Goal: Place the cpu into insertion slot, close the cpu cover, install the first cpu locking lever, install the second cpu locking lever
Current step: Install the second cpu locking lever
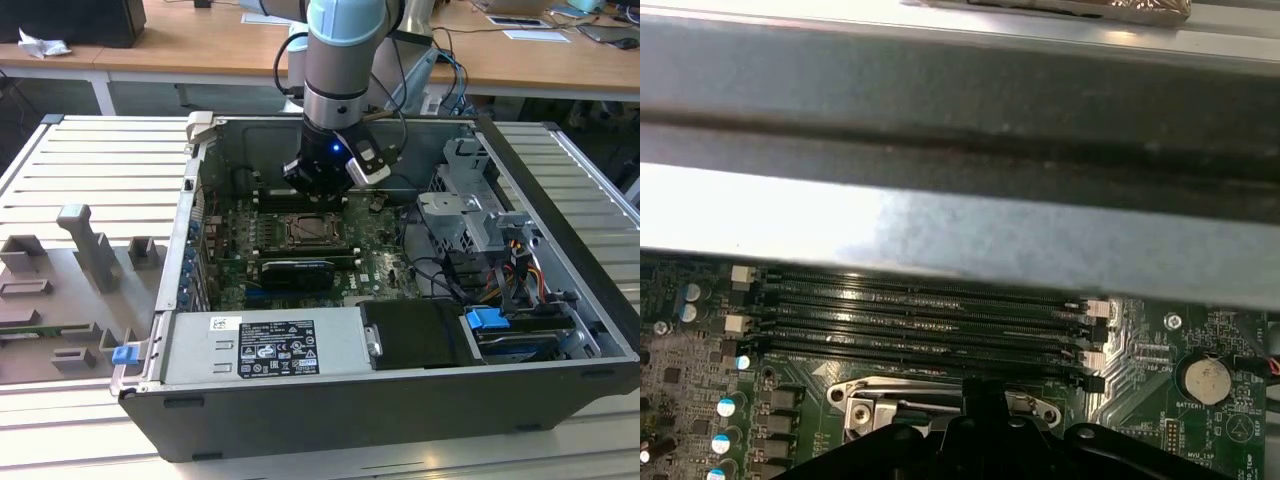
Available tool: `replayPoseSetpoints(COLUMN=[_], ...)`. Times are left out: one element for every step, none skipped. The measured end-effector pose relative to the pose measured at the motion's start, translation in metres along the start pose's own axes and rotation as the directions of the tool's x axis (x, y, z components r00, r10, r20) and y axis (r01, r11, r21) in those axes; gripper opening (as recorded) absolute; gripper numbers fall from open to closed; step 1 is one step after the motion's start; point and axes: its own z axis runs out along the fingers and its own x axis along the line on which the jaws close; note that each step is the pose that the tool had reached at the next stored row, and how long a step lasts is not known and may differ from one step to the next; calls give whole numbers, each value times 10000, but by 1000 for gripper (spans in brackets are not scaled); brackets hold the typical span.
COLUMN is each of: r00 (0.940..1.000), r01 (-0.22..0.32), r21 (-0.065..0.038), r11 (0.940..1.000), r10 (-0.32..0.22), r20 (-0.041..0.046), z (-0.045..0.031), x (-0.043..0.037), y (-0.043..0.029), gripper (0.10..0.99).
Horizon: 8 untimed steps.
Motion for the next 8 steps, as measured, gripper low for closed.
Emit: replayPoseSetpoints(r00=[10000,10000,10000,10000,10000,10000,10000,10000], r01=[1,1,1,1,1,0,0,0], r21=[0,-1,-1,-1,-1,-1,-1,-1], r11=[10000,10000,10000,10000,10000,10000,10000,10000], r10=[-1,-1,-1,-1,-1,0,0,0], r20=[0,0,1,1,1,1,1,1], z=[-5,-12,-17,-25,-37,-48,-63,-80], x=[0,0,0,0,0,-1,-1,-1], y=[0,1,2,2,4,5,6,8], gripper=[106,106,106,106,106,106,106,106])
